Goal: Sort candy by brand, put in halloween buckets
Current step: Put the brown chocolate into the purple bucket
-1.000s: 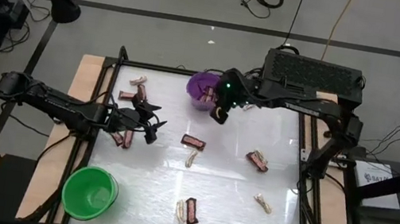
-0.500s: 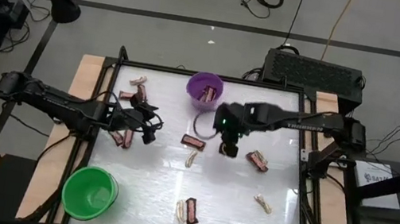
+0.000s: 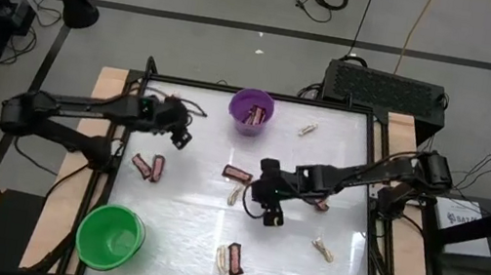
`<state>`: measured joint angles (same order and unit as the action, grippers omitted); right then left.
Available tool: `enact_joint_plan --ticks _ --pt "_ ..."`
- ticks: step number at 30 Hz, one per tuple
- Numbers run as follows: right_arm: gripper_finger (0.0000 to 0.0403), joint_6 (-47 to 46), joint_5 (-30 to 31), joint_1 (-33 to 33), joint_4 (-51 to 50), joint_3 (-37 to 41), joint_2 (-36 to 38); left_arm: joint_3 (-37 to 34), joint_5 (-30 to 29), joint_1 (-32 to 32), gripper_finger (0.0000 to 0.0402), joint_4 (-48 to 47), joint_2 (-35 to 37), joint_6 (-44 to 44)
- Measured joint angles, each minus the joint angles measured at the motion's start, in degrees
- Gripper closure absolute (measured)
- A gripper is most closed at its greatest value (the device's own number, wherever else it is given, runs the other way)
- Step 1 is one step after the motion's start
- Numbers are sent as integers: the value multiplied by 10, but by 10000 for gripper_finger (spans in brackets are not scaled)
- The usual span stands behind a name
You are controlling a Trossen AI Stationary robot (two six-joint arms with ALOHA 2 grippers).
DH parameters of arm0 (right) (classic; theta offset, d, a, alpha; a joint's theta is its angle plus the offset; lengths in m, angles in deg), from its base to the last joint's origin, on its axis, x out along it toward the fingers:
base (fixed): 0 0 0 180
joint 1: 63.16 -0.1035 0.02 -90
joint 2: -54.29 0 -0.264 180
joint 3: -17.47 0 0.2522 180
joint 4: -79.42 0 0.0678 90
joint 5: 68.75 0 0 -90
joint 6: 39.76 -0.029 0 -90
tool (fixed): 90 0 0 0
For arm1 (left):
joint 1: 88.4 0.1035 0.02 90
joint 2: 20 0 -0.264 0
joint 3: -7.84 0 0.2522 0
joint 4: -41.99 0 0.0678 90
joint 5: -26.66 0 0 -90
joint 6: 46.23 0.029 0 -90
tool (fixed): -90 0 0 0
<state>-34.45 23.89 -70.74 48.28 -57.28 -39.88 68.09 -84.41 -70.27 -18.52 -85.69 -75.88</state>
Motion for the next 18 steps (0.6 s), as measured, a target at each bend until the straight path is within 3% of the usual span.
enact_joint_plan --ticks 8,18 --pt "298 63 0 -12 163 65 0 17 37 93 117 -1 -133 0" --pt "298 72 0 -12 168 67 0 17 26 132 117 36 -225 2"
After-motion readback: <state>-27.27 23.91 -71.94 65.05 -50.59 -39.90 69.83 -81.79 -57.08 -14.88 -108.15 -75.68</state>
